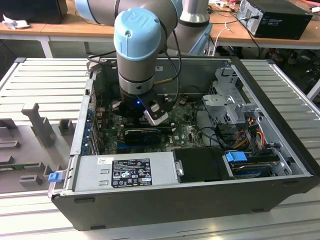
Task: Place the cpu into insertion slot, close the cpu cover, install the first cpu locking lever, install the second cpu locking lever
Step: 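Install the second cpu locking lever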
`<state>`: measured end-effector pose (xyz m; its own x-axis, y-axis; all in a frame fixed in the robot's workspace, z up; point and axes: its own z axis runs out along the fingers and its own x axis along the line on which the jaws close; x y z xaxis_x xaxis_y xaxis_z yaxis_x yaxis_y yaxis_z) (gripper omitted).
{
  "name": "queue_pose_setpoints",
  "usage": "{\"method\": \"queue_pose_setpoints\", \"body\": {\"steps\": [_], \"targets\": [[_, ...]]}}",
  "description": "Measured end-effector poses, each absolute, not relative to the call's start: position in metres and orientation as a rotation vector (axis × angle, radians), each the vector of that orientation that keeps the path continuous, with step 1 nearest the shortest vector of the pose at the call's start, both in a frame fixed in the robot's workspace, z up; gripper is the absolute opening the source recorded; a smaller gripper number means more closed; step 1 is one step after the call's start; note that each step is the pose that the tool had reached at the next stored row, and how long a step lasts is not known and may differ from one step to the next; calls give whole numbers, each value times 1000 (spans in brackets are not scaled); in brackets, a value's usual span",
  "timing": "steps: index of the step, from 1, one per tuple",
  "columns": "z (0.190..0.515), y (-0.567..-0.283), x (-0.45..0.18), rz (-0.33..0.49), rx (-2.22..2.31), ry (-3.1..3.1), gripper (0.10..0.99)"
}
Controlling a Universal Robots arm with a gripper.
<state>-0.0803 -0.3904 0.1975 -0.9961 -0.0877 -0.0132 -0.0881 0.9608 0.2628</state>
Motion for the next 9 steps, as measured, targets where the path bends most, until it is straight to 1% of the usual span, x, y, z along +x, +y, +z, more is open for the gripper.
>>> {"method": "queue_pose_setpoints", "body": {"steps": [7,9], "targets": [[216,-390,-82,422,-140,3109,106],[230,-390,-82,421,-140,3109,106]]}}
